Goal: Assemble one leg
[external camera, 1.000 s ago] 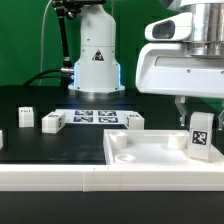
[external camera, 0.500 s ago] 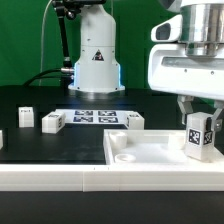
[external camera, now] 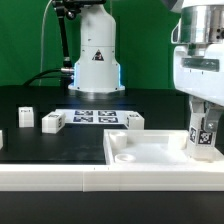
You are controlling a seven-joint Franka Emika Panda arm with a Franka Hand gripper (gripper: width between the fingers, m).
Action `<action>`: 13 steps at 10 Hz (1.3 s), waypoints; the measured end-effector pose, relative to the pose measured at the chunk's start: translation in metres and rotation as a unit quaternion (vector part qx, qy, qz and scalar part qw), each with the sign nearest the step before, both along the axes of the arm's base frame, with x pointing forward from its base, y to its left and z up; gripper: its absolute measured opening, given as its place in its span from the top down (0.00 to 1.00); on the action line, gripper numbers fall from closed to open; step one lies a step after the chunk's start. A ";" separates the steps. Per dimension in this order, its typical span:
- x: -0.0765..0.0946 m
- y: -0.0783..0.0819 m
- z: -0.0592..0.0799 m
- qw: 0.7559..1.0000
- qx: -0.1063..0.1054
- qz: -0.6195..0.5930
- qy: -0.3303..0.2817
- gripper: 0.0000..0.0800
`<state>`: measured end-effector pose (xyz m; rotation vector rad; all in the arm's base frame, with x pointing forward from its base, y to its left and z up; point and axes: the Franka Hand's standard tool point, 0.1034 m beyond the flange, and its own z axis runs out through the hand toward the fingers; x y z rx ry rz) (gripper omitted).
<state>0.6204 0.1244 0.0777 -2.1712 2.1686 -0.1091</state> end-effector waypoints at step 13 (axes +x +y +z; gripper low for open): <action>0.000 0.001 -0.003 0.903 -0.045 0.428 0.002 0.19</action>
Offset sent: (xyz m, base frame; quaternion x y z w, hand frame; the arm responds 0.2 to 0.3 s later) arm 0.0008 0.0002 0.0026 -0.0066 -0.0254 -0.0535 0.9982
